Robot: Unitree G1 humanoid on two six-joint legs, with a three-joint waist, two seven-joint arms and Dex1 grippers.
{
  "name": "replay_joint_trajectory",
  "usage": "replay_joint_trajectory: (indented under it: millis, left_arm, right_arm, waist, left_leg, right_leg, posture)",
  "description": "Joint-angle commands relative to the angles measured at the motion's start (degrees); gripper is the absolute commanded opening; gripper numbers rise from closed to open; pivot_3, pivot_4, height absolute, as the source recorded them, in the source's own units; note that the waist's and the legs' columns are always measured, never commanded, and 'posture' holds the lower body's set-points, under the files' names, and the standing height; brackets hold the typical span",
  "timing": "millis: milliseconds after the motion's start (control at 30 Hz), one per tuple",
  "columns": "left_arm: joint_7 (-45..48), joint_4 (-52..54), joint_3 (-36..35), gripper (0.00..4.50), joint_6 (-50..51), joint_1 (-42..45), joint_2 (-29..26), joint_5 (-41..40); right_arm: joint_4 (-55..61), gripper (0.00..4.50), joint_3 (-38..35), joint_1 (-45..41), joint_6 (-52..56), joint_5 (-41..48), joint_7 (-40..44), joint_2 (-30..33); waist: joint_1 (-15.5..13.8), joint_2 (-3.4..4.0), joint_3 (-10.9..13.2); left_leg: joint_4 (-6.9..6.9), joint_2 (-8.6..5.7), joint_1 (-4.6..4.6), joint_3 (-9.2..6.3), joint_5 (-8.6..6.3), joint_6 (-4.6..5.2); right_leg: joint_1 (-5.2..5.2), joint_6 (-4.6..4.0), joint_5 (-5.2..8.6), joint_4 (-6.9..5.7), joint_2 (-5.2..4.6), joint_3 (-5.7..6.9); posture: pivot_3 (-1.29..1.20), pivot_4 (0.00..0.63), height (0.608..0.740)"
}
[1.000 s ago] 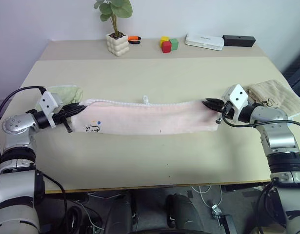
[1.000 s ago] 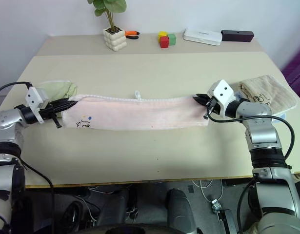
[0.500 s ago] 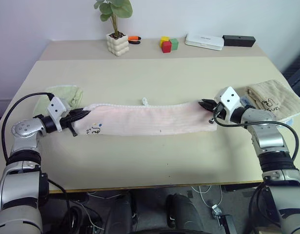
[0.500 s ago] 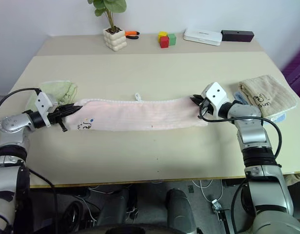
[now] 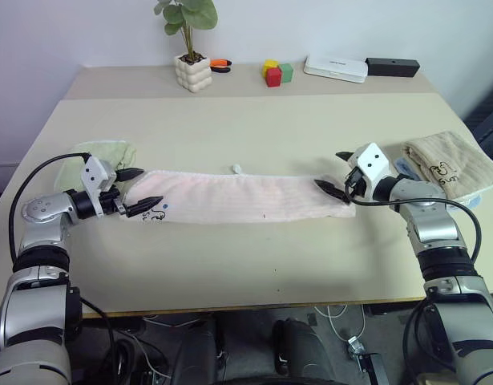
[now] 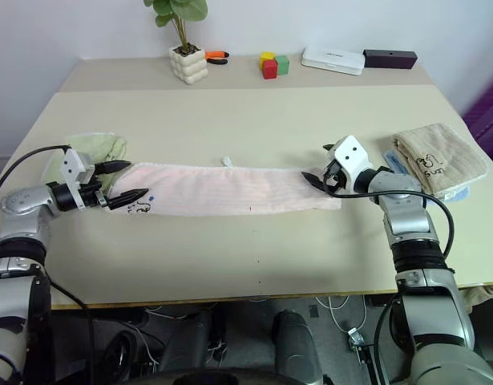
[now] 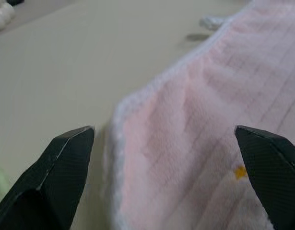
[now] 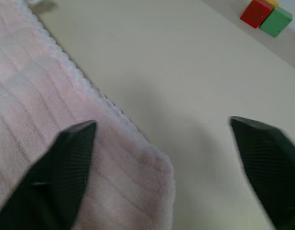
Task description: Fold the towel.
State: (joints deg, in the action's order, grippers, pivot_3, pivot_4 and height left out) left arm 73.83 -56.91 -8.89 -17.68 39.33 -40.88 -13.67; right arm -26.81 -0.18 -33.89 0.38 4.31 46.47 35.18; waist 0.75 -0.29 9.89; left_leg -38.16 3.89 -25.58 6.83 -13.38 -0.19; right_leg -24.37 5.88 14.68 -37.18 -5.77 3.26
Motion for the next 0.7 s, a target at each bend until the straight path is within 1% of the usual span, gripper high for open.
replay_joint_trajectory:
  millis: [33,67,167,267,300,333,367,400,433,567,633,700]
  left_arm:
    - [1.99,8.35,-3.46,3.83,9.89,-0.64,-0.96,-6.07]
    - [1.98,10.91,-4.31,3.47,12.57,-0.98,-0.81,-7.69]
    - [-1.12,18.77,-6.72,1.99,18.83,-1.96,0.28,-11.65]
    - [-5.5,27.36,-8.51,0.43,25.45,-2.8,2.2,-15.72]
    - [-6.86,29.4,-8.66,0.0,26.71,-3.08,2.85,-16.31]
    - [-8.28,31.06,-8.82,0.0,27.84,-3.31,3.62,-16.87]
    - [-9.71,32.72,-9.11,0.0,29.12,-3.45,4.71,-17.87]
    - [-12.93,35.85,-8.21,0.0,30.36,-4.29,7.4,-18.12]
    - [-15.29,38.22,-7.6,0.0,31.42,-4.94,9.33,-18.21]
    - [-23.92,44.6,-6.43,0.0,34.23,-8.43,18.55,-19.41]
    - [-27.24,46.63,-5.3,0.0,35.23,-9.99,21.98,-19.06]
    - [-32.49,43.92,-3.24,0.0,34.16,-12.45,25.22,-14.91]
  right_arm:
    - [3.08,4.5,-2.85,-1.87,1.46,1.74,-2.1,0.29]
    - [4.21,4.5,-3.61,-1.97,2.88,2.65,-2.88,-0.22]
    - [9.42,3.73,-4.32,-1.07,6.56,3.94,-5.99,-2.18]
    - [18.23,2.2,-5.1,0.43,11.11,6.37,-10.67,-6.73]
    - [20.36,1.67,-5.02,0.82,12.55,6.62,-12.24,-8.18]
    - [22.0,1.24,-4.88,1.16,13.9,6.75,-13.68,-9.47]
    - [23.38,0.65,-4.76,1.45,15.13,6.88,-15.17,-10.85]
    - [25.09,0.14,-4.32,2.28,16.8,7.59,-18.01,-14.33]
    - [26.33,0.06,-4.08,2.86,18.1,8.09,-20.02,-16.81]
    - [27.82,0.06,-2.19,6.13,21.37,6.73,-26.86,-24.69]
    - [26.71,0.06,-2.53,7.13,21.67,6.35,-29.44,-26.75]
    - [24.97,0.06,-1.62,9.79,19.59,4.63,-30.83,-27.11]
  waist:
    - [0.05,0.0,0.0]
    - [0.02,0.0,0.0]
    - [0.02,0.0,0.0]
    - [0.05,0.0,0.0]
    - [0.05,0.0,0.0]
    - [0.03,0.0,0.0]
    - [-0.06,0.0,-0.01]
    - [-0.13,-0.02,-0.02]
    - [-0.15,-0.05,-0.04]
    - [-0.21,-0.07,-0.06]
    - [-0.08,-0.07,-0.06]
    - [-0.19,-0.08,-0.12]
  left_leg:
    - [0.0,0.0,-0.01,0.0,0.0,0.0]
    - [0.0,0.0,-0.01,0.0,0.0,-0.01]
    - [0.0,0.01,-0.01,-0.02,0.05,-0.08]
    - [0.0,0.01,0.0,-0.05,0.11,-0.19]
    - [0.0,0.01,0.01,-0.06,0.16,-0.27]
    - [0.01,0.01,0.0,-0.07,0.18,-0.31]
    - [0.0,0.01,0.0,-0.06,0.18,-0.31]
    - [-0.01,0.01,0.0,-0.07,0.19,-0.31]
    - [-0.01,0.0,0.01,-0.08,0.19,-0.31]
    - [-0.03,-0.02,0.04,-0.15,0.19,-0.31]
    - [-0.05,-0.03,0.02,-0.16,0.19,-0.31]
    - [-0.03,-0.04,0.04,-0.18,0.19,-0.31]
  right_leg:
    - [0.0,0.0,0.0,0.0,0.0,0.0]
    - [0.0,0.0,0.0,0.0,0.0,0.0]
    - [0.0,0.0,0.0,-0.02,0.0,-0.01]
    - [0.0,0.0,0.0,-0.04,0.0,-0.02]
    - [0.0,0.0,0.0,-0.04,0.0,-0.02]
    - [0.0,0.0,0.0,-0.04,0.01,-0.02]
    - [0.01,0.0,0.0,-0.04,0.01,-0.02]
    - [0.03,0.0,0.0,-0.04,0.01,-0.02]
    - [0.06,0.01,0.0,-0.02,0.01,-0.01]
    - [0.16,0.0,0.0,-0.01,0.01,-0.01]
    - [0.15,0.01,0.0,-0.02,0.01,0.0]
    - [0.15,0.01,0.0,-0.01,0.01,0.0]
  posture:
    - [0.0,0.15,0.735]
    - [0.0,0.15,0.735]
    - [0.0,0.15,0.735]
    - [0.0,0.15,0.735]
    - [0.0,0.15,0.735]
    - [0.0,0.15,0.735]
    - [0.0,0.15,0.735]
    - [0.0,0.15,0.735]
    - [0.0,0.15,0.735]
    - [0.0,0.15,0.735]
    - [0.0,0.15,0.735]
    - [0.0,0.15,0.735]
